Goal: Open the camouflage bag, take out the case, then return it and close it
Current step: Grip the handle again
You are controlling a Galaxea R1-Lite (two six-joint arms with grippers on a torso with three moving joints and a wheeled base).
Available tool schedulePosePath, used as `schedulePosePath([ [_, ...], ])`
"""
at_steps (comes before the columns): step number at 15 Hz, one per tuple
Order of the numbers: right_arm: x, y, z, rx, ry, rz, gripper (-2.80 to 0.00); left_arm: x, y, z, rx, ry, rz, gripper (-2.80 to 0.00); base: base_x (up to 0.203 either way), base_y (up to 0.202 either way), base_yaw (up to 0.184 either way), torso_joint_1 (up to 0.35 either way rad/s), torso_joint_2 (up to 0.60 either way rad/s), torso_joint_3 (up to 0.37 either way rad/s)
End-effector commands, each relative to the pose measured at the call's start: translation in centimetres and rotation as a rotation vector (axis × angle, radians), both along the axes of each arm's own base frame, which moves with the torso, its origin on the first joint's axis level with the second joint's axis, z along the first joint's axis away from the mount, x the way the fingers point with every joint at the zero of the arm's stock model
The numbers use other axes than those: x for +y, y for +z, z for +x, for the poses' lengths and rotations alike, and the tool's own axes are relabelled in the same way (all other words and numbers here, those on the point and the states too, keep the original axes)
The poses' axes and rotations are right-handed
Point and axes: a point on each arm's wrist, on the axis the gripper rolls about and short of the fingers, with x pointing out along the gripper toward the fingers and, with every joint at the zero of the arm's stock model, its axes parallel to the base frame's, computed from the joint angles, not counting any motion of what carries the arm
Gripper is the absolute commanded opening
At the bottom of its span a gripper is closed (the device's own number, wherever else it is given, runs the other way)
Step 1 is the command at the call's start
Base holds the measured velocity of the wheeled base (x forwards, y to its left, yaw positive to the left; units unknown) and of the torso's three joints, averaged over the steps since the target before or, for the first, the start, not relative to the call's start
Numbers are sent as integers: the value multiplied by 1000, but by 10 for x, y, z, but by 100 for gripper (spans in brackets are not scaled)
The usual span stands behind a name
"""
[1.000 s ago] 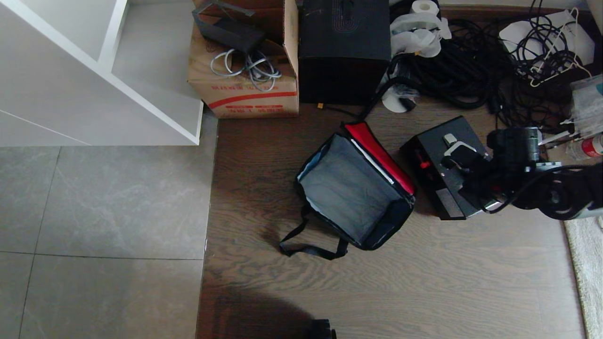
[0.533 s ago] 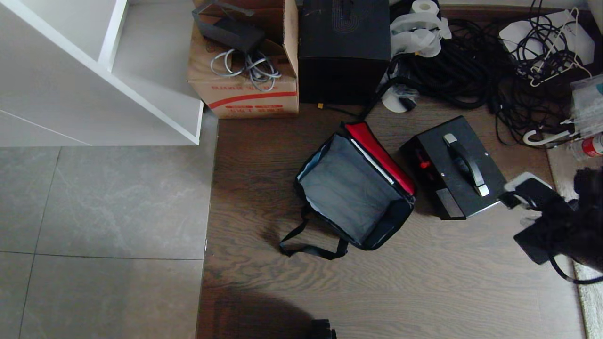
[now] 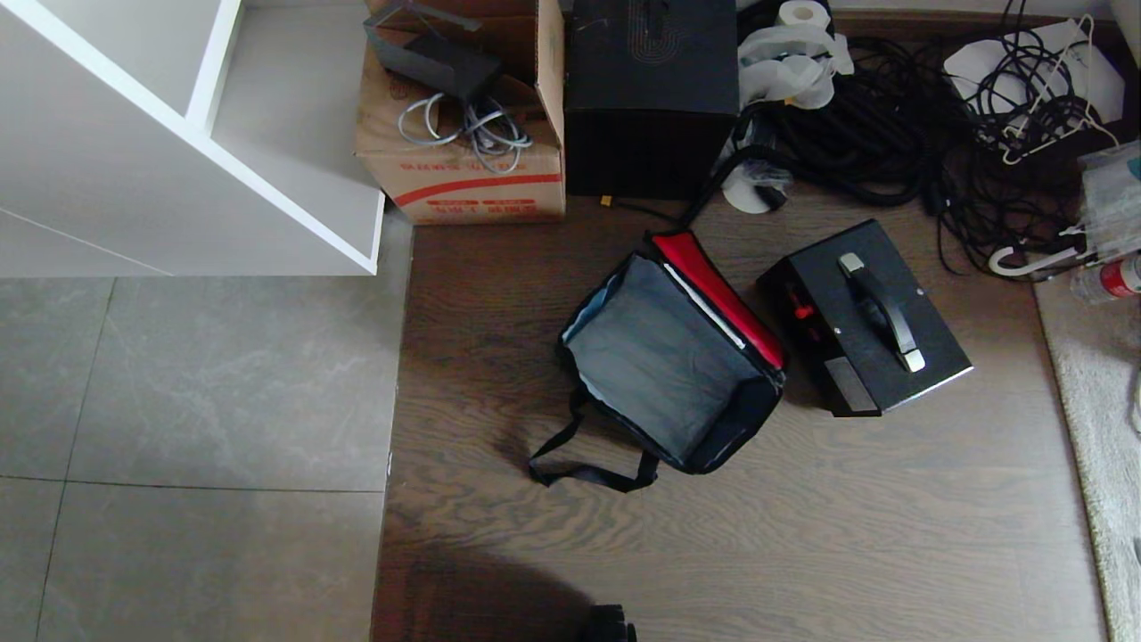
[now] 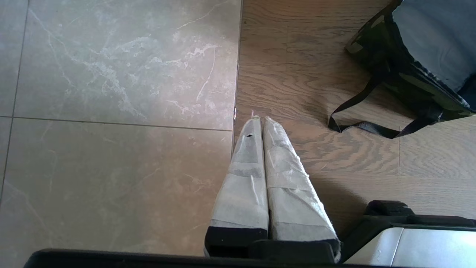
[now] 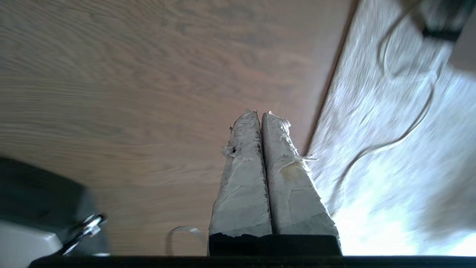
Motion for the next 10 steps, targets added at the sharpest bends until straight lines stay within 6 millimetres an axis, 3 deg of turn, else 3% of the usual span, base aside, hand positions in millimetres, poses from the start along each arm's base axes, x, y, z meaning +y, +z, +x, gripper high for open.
schedulePosePath([
  [1, -2, -19, -46, -142, 0, 42, -280, 0, 0, 0, 1, 0, 0, -280, 0, 0, 0, 0, 0, 0],
  [4, -1, -38, -67, -225, 127, 127, -280, 0, 0, 0, 1, 0, 0, -280, 0, 0, 0, 0, 0, 0],
  [10, 4, -55, -77, -313, 290, 303, -280, 0, 0, 0, 1, 0, 0, -280, 0, 0, 0, 0, 0, 0],
])
